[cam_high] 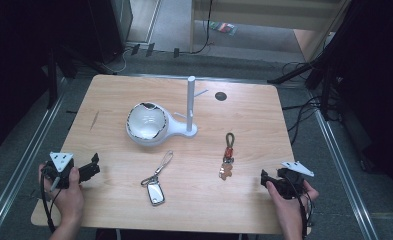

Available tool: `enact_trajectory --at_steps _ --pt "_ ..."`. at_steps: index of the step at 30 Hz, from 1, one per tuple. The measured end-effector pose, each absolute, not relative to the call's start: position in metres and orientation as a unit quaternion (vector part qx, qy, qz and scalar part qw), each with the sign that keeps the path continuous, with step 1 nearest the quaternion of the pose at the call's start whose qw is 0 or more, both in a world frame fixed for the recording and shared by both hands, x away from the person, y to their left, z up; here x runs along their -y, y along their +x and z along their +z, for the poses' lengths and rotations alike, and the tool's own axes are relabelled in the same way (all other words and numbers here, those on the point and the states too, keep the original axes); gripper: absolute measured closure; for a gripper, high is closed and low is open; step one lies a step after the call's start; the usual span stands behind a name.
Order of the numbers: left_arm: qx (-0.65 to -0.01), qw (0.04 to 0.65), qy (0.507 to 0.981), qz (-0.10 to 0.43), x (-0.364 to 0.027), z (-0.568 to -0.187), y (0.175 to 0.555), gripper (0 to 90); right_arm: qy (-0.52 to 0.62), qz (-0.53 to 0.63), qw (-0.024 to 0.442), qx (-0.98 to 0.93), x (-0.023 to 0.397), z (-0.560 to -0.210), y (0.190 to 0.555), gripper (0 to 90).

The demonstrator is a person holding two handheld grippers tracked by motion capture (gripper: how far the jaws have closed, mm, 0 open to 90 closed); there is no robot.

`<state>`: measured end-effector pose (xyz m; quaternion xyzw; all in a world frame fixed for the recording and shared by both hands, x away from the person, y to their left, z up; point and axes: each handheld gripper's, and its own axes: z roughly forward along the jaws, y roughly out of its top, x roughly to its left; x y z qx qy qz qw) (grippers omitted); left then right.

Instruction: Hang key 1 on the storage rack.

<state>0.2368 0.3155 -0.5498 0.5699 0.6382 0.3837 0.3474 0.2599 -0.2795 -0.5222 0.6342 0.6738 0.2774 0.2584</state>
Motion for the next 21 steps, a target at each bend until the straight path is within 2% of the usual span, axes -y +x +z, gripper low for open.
enact_trajectory --at_steps 12,14,17,21 --pt "-0.623 0.34 0.586 0.39 -0.311 -0.55 0.238 0.0 0.634 0.206 0.206 -0.716 0.271 -0.517 0.278 13.5" --pt "-0.624 0.34 0.587 0.389 -0.311 -0.55 0.238 0.0 0.634 0.199 0.179 -0.726 0.27 -0.517 0.283 13.3" --pt "-0.626 0.339 0.586 0.387 -0.312 -0.55 0.238 0.0 0.636 0.184 0.167 -0.73 0.27 -0.516 0.288 13.6" --pt "-0.624 0.34 0.587 0.389 -0.311 -0.55 0.238 0.0 0.633 0.172 0.158 -0.738 0.267 -0.508 0.296 19.9"
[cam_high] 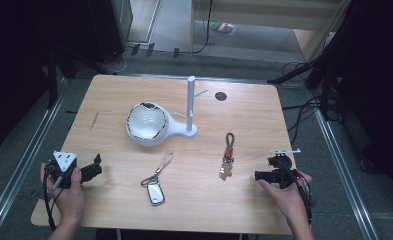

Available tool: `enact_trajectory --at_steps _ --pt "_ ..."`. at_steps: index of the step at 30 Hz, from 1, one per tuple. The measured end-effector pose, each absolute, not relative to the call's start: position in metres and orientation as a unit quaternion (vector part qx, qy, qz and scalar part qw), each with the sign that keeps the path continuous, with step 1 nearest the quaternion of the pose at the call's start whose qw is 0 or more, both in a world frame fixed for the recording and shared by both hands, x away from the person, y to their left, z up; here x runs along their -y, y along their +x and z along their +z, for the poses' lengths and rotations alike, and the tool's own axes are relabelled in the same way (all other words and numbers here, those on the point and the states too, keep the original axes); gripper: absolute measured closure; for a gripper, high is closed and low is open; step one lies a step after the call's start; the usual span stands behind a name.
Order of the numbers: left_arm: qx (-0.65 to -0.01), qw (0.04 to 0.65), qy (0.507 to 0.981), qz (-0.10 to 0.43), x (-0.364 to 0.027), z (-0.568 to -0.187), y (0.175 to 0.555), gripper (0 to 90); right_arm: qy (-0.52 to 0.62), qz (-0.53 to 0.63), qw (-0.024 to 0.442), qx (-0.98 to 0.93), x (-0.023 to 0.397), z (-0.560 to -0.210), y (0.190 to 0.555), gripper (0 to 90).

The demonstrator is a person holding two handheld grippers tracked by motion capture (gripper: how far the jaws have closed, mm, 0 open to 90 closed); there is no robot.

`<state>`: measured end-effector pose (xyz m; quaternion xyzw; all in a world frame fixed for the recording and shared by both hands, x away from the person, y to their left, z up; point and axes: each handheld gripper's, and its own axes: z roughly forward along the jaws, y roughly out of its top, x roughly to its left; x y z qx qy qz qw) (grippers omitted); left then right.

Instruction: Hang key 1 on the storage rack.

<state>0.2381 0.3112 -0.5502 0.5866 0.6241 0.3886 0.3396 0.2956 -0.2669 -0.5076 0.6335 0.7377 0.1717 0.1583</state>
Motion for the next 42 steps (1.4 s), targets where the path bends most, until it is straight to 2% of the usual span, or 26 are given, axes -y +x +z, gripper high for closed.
enact_trajectory --at_steps 9,18,24,25,27,42 --pt "-0.625 0.342 0.588 0.384 -0.313 -0.55 0.238 0.0 0.633 0.145 0.125 -0.75 0.256 -0.502 0.313 23.4" --pt "-0.625 0.345 0.588 0.379 -0.313 -0.55 0.238 0.0 0.62 0.126 0.128 -0.764 0.239 -0.494 0.324 26.6" --pt "-0.625 0.346 0.589 0.377 -0.313 -0.55 0.238 0.0 0.629 0.123 0.112 -0.76 0.233 -0.49 0.332 27.0" --pt "-0.626 0.346 0.589 0.377 -0.313 -0.55 0.238 0.0 0.628 0.113 0.119 -0.761 0.23 -0.489 0.335 31.1" --pt "-0.625 0.344 0.59 0.378 -0.313 -0.55 0.238 0.0 0.63 0.109 0.119 -0.76 0.228 -0.49 0.336 31.5" --pt "-0.622 0.342 0.595 0.378 -0.312 -0.55 0.238 0.0 0.641 0.111 0.081 -0.755 0.203 -0.489 0.352 28.5"
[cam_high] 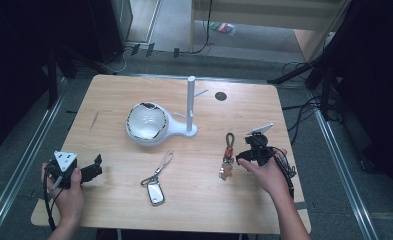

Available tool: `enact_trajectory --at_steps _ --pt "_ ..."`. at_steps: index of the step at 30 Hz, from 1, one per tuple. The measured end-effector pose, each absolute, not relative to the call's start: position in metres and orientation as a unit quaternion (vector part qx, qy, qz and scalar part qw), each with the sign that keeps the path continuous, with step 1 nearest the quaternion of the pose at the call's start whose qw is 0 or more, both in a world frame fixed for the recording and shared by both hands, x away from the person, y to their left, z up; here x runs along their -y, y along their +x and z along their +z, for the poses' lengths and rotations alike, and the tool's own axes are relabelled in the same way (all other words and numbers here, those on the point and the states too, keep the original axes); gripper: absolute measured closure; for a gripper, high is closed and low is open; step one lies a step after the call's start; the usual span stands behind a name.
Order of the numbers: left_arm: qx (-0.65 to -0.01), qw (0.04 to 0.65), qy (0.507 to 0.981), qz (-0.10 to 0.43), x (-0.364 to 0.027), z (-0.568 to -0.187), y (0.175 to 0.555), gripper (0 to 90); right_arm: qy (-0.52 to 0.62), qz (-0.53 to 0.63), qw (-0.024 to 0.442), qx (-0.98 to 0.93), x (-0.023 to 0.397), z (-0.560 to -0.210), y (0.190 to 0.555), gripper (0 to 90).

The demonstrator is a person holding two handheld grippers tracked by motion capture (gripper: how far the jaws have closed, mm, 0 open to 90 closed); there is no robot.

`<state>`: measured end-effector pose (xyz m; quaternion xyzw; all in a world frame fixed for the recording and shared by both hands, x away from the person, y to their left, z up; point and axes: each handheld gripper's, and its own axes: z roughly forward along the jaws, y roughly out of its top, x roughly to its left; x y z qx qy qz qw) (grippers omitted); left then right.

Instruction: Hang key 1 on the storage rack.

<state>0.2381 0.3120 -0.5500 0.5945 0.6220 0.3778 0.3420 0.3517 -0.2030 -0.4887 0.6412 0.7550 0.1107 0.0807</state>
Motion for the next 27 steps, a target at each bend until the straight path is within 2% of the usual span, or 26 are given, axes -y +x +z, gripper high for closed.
enact_trajectory --at_steps 27 --pt "-0.625 0.347 0.596 0.365 -0.314 -0.55 0.239 0.0 0.658 0.127 0.031 -0.741 0.166 -0.476 0.379 41.0"
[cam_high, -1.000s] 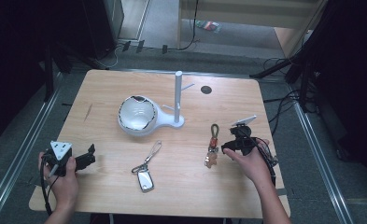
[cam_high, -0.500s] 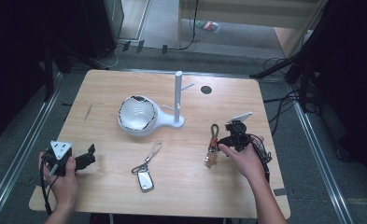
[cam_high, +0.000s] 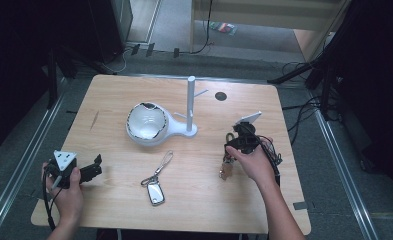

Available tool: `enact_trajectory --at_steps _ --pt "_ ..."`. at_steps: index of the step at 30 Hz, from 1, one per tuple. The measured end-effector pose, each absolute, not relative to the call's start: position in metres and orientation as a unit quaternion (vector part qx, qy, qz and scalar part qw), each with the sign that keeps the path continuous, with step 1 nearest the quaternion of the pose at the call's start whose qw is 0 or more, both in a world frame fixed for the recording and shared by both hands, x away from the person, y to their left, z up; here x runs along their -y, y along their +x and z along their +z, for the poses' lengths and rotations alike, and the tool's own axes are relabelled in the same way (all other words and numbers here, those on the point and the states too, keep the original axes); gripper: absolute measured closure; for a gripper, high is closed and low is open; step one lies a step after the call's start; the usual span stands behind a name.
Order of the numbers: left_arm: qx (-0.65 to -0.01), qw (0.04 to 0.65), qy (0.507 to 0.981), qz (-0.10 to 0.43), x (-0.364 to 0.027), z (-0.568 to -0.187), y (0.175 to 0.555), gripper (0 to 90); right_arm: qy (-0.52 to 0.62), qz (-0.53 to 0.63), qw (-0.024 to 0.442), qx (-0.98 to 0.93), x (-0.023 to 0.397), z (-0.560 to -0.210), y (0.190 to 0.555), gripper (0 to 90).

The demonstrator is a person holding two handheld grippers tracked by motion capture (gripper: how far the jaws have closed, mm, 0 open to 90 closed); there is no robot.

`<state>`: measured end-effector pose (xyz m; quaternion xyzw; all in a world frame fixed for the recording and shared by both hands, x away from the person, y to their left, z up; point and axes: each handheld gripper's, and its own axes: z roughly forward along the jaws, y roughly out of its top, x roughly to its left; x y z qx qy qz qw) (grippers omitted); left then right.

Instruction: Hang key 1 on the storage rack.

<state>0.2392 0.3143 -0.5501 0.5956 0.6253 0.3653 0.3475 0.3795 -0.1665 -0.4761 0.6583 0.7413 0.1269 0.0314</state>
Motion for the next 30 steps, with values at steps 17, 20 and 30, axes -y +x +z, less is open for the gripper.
enact_trajectory --at_steps 17,20,30 --pt "-0.626 0.349 0.596 0.362 -0.315 -0.55 0.24 0.0 0.675 0.1 0.013 -0.731 0.155 -0.491 0.396 52.7" --pt "-0.627 0.348 0.596 0.362 -0.315 -0.55 0.24 0.0 0.675 0.097 0.013 -0.731 0.153 -0.492 0.398 53.2" --pt "-0.628 0.345 0.597 0.361 -0.315 -0.55 0.24 0.0 0.676 0.079 0.018 -0.732 0.147 -0.5 0.402 58.2"
